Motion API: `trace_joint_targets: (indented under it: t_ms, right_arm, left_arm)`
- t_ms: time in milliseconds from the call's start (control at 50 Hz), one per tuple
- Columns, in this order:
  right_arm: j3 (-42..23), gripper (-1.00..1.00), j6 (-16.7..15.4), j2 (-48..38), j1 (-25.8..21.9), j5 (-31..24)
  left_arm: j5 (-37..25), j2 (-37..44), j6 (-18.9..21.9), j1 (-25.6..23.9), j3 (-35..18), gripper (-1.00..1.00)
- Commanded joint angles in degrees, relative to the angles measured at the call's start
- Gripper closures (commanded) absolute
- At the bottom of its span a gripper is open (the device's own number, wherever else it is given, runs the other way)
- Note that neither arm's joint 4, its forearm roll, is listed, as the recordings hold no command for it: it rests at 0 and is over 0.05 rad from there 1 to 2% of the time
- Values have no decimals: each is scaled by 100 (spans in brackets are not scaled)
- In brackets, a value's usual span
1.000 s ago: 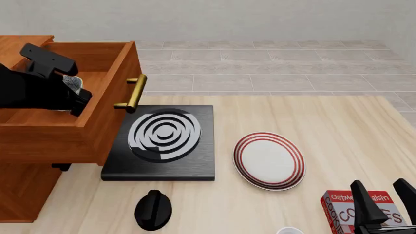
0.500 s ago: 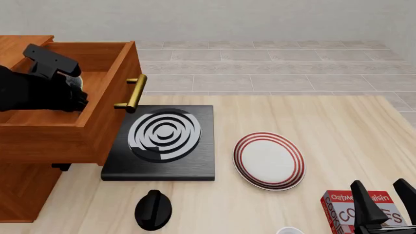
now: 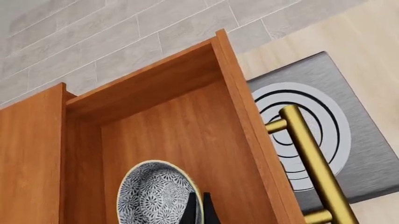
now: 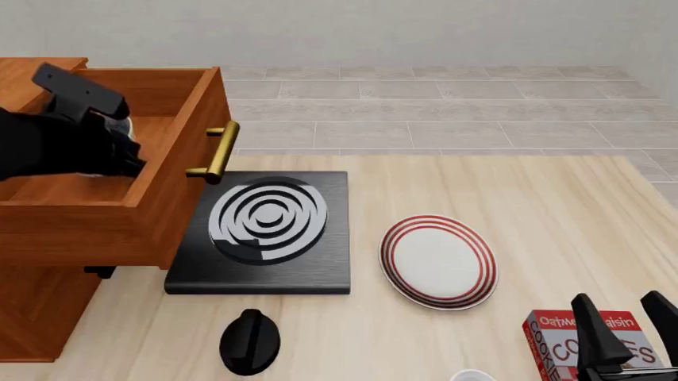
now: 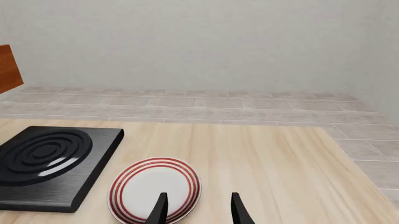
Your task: Pick the akita bowl in the top layer of the wooden cabinet and place it on the plate.
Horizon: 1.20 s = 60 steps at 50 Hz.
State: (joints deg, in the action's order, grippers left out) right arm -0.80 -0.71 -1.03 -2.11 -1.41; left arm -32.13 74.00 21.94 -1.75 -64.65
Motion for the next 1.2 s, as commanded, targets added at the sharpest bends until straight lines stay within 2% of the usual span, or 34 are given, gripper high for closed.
trace_joint_targets:
  t_ms: [20,460,560,860,1200]
  right_arm:
    - [0,-100,2,-1,0,0]
    - [1,-100,-2,-84,6,97]
    - [-1,-100,-13,-66,5,76]
    - [11,-100,-22,-173,0,198]
    - [-1,-100,-25,-51,0,74]
  left_arm:
    - [54,-34,50,32,-132,100]
    - [-117,-39,-222,-126,-643,100]
    - [-248,-14,-435,-265,-876,100]
    - [-498,-46,-721,-490,-1328,100]
    - [-515,-198,-651,-573,-1615,100]
